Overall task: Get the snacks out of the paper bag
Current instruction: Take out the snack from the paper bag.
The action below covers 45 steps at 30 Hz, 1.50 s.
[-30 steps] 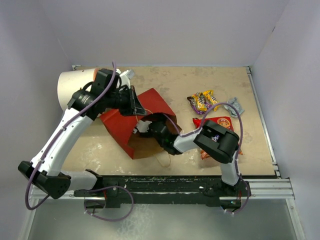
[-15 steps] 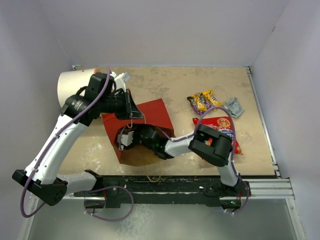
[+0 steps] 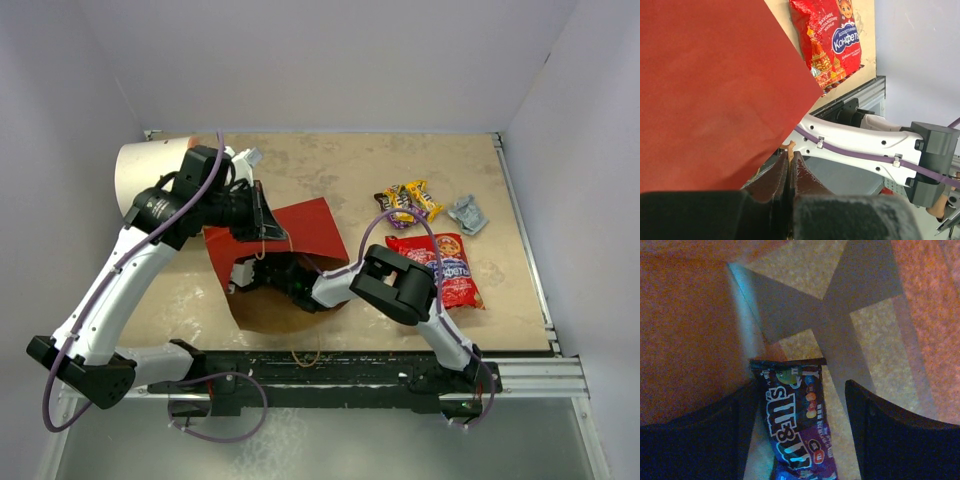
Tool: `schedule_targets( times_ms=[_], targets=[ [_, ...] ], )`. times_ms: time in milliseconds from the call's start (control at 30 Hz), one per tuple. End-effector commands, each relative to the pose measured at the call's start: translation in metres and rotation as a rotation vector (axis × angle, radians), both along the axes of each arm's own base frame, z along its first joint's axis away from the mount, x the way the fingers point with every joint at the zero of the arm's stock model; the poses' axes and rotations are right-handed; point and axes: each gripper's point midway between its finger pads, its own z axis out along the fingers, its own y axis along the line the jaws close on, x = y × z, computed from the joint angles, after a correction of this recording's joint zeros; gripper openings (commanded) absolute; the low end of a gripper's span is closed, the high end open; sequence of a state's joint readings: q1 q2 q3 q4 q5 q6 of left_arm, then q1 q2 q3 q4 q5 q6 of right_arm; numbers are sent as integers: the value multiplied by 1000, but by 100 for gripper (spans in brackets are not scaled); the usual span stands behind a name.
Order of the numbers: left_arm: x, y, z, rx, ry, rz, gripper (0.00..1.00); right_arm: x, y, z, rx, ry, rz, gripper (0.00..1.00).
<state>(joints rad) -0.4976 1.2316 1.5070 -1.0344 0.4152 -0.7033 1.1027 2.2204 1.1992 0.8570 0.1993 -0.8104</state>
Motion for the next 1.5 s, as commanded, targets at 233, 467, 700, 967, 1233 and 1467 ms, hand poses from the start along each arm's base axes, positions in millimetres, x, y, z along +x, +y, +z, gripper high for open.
schedule_targets(
  times_ms=[233, 467, 700, 967, 1233, 1467],
  targets=[
    [-3, 16, 12, 28, -52, 59, 0, 22, -9, 4, 12, 68, -96, 36],
    [6, 19, 10, 46, -73, 92, 0, -13, -8, 60, 125, 150, -4, 19],
    [22, 13, 18, 24, -128, 101, 0, -104, -34, 85, 204, 315, 134, 15],
    [30, 8, 22, 1, -162, 95, 0, -164, -82, 110, 310, 497, 146, 9],
    [33, 10, 20, 21, -190, 86, 0, -157, -117, 204, 368, 373, 107, 7],
    [34, 14, 12, 42, -194, 98, 0, -139, -190, 317, 495, 91, -14, 0]
  ],
)
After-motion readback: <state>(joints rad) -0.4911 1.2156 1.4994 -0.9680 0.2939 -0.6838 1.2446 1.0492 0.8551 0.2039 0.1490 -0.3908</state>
